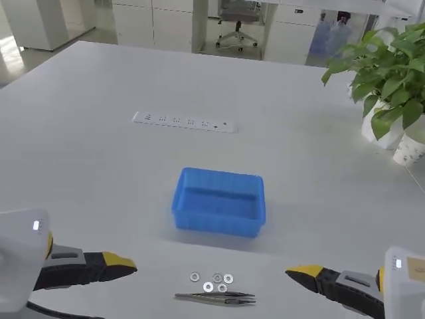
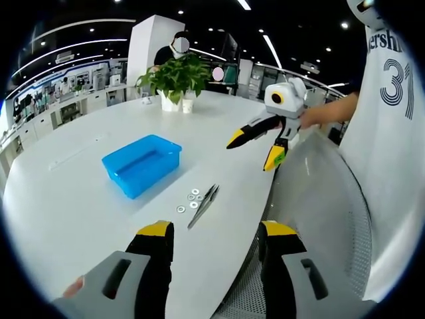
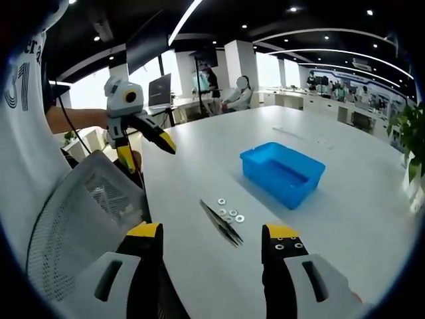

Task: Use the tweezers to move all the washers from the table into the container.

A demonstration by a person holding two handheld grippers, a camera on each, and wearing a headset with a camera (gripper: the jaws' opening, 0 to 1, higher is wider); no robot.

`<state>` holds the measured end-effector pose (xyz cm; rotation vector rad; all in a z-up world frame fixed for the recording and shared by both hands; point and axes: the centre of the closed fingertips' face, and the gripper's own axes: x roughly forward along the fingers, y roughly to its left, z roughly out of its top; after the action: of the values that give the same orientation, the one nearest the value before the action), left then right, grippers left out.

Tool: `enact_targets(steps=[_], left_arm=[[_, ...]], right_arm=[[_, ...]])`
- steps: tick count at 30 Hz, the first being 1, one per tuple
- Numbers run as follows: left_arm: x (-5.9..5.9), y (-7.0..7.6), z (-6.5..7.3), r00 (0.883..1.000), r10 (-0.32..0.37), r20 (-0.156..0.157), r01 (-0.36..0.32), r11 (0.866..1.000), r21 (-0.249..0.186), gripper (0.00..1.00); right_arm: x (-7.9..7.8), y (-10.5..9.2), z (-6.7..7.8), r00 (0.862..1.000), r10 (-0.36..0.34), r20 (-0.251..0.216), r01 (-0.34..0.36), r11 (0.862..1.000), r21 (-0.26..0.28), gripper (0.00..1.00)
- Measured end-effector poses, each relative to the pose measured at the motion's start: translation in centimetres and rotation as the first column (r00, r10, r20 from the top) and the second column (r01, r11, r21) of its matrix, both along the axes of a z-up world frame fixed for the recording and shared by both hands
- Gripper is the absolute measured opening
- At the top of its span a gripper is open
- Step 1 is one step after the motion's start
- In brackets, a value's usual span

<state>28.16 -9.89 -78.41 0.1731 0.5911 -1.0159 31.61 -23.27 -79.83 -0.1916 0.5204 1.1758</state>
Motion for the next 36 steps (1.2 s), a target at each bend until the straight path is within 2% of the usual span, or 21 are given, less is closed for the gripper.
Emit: enact_targets(steps=[12,13,14,15,16,18,23,25,26,27,28,29,30,33,36], left_arm=[[0.4,0.5,-1.0,1.000,0.008,-0.011,-0.008,1.000,0.015,0.55],[0.7,0.5,-1.1,1.000,-0.002,0.027,0.002,0.999,0.035,0.53],[1.2,0.6,-1.0,0.996,-0.020,0.084,0.015,0.998,0.058,0.51],[1.1,0.4,-1.1,0.996,-0.022,0.087,0.016,0.998,0.058,0.48],[1.0,0.3,-1.2,0.997,-0.017,0.076,0.013,0.999,0.051,0.48],[1.5,0.1,-1.2,0.996,-0.010,0.090,0.005,0.999,0.048,0.48],[1.8,0.1,-2.8,0.998,-0.028,0.051,0.024,0.997,0.079,0.46],[2.2,0.2,-3.7,0.999,-0.027,0.045,0.023,0.996,0.083,0.46],[2.2,0.2,-4.1,1.000,-0.014,0.011,0.013,0.998,0.066,0.46],[2.3,0.2,-4.4,1.000,-0.014,-0.003,0.014,0.998,0.065,0.45],[2.5,0.2,-4.5,1.000,-0.016,0.010,0.016,0.997,0.071,0.45],[2.6,0.1,-4.7,1.000,-0.023,0.010,0.022,0.997,0.074,0.45],[2.6,-0.2,-4.9,0.999,-0.034,-0.005,0.035,0.997,0.065,0.45],[3.0,-1.0,-5.3,0.998,-0.055,0.005,0.055,0.997,0.045,0.43],[3.3,-1.5,-5.7,0.998,-0.059,-0.014,0.060,0.998,0.024,0.41]], right_arm=[[0.3,-0.3,-0.3,1.000,-0.007,-0.006,0.007,1.000,-0.013,0.60],[0.4,-0.3,-0.4,1.000,-0.009,-0.004,0.009,1.000,-0.018,0.59],[0.5,-0.4,-0.5,1.000,-0.010,-0.001,0.010,1.000,-0.023,0.58],[0.5,-0.4,-0.5,1.000,-0.009,0.002,0.009,1.000,-0.026,0.57],[0.6,-0.4,-0.6,1.000,-0.007,0.008,0.007,1.000,-0.031,0.57],[0.6,-0.4,-0.7,1.000,-0.005,0.010,0.006,0.999,-0.037,0.57],[0.9,-0.1,-1.4,1.000,0.013,0.022,-0.011,0.997,-0.075,0.56],[1.0,0.2,-1.7,0.999,0.031,0.028,-0.029,0.995,-0.092,0.56],[1.1,0.4,-1.8,0.999,0.038,0.029,-0.035,0.995,-0.097,0.56],[1.2,0.6,-2.0,0.999,0.044,0.031,-0.040,0.994,-0.103,0.55],[1.3,0.8,-2.1,0.998,0.051,0.032,-0.048,0.993,-0.111,0.55],[1.4,1.0,-2.5,0.997,0.064,0.034,-0.060,0.990,-0.128,0.54],[1.6,1.2,-2.9,0.996,0.079,0.037,-0.072,0.986,-0.148,0.53],[1.8,1.9,-3.6,0.995,0.101,0.015,-0.098,0.984,-0.148,0.50],[1.9,2.4,-4.2,0.992,0.129,0.003,-0.127,0.978,-0.166,0.45]])
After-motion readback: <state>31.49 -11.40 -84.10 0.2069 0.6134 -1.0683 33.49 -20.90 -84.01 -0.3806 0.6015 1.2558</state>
